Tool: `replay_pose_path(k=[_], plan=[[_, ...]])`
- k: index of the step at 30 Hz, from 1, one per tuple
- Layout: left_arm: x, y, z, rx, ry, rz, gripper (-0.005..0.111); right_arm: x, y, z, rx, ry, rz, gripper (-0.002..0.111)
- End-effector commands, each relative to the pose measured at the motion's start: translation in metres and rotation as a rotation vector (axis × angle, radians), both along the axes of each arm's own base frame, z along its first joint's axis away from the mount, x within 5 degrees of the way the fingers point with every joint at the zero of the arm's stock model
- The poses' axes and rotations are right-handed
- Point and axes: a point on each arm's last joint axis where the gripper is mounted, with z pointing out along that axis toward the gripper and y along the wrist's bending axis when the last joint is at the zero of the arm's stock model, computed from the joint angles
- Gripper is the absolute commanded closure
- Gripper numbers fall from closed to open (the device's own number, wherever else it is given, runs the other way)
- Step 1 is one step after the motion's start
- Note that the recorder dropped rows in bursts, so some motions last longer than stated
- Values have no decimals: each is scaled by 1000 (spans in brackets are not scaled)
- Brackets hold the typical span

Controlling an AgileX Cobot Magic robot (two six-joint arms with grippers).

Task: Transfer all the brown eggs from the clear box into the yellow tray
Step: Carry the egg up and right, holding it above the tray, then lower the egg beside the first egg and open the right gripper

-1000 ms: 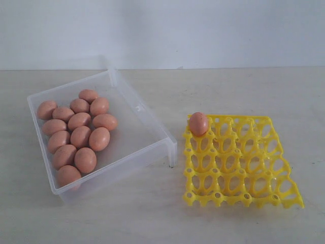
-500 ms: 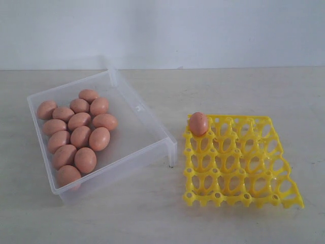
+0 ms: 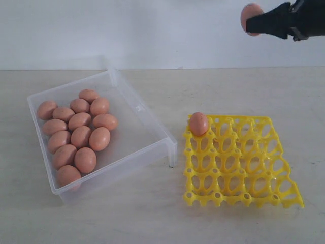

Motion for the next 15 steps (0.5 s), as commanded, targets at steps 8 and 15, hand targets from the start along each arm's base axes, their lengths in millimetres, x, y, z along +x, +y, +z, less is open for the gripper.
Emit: replay_pose_path(k=[8,15], plan=[[0,0,0,0,-4,2,103,-20,23,-4,-26,30,83,108],[0,0,0,0,-4,2,103,-39,68,-36,-191,7,156,108]])
